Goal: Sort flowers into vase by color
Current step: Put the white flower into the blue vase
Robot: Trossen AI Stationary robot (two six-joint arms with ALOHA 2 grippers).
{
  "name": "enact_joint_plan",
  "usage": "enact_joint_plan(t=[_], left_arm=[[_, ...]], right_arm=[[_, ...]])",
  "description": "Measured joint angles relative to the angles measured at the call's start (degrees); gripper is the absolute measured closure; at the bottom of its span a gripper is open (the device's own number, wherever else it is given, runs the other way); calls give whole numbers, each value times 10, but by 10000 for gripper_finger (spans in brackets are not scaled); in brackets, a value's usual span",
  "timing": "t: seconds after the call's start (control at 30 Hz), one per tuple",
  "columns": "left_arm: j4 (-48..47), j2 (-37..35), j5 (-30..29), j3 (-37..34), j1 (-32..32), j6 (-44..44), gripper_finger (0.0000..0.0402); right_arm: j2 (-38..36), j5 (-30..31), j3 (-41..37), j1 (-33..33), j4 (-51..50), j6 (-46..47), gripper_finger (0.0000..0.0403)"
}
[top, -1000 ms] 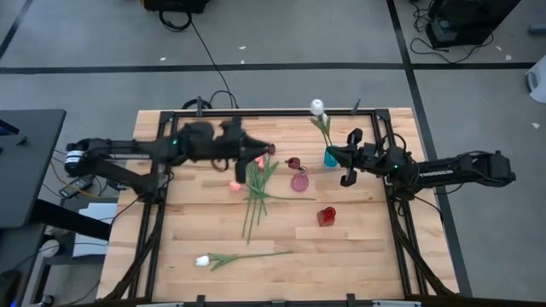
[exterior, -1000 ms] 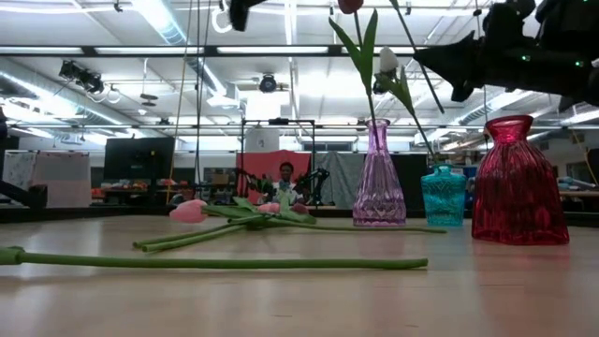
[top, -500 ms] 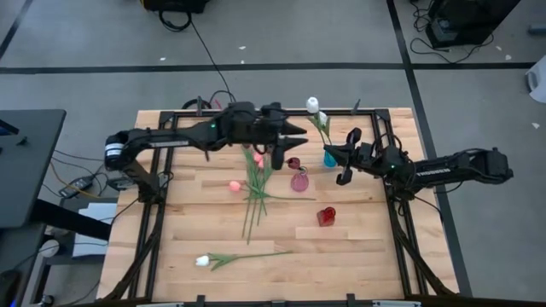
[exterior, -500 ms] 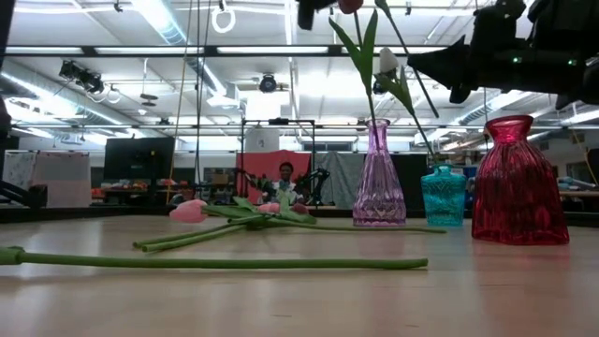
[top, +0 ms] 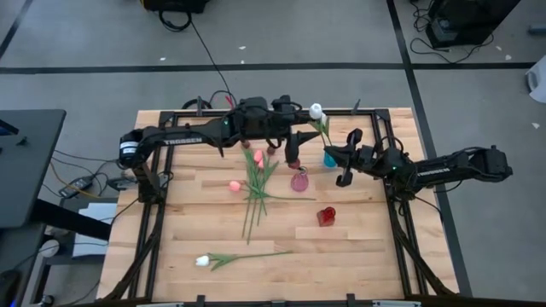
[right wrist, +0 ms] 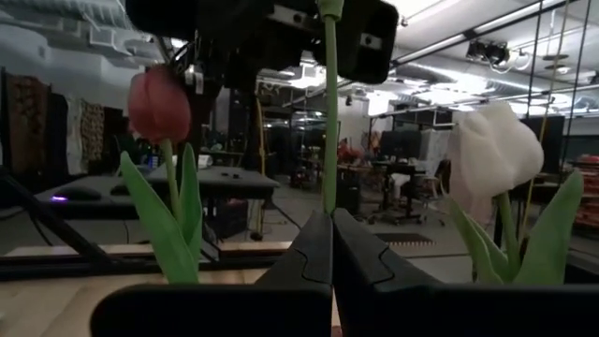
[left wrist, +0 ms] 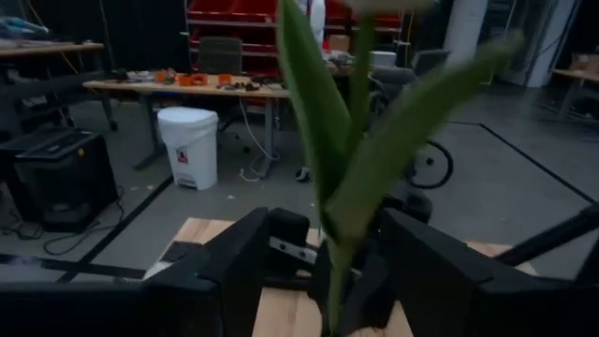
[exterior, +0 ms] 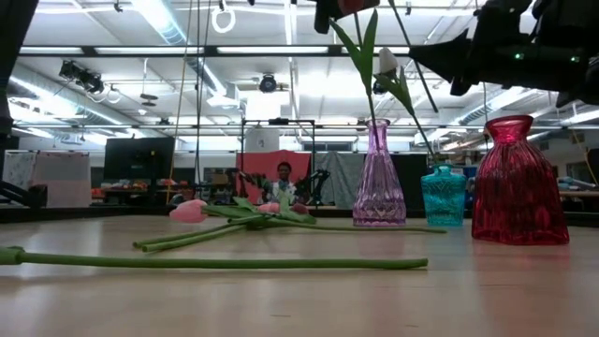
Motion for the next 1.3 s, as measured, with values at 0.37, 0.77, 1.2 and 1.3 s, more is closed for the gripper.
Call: enact_joint_plan(t=[0.37,0.77,1.2,1.3], left_arm=[[2,6,-22,19,7,0,188],[25,36,-1,19,8,-4,230],[-13,2,40,19,8,-2,234],[-45,-25,40,19,8,11,234]], right_arm=[[0,-20,0,0,-8,3,378],[13,-10,0,0,-30,5,354],[18,-14,0,0,-105,53,326],[18,-14,0,1,-120,56,320]])
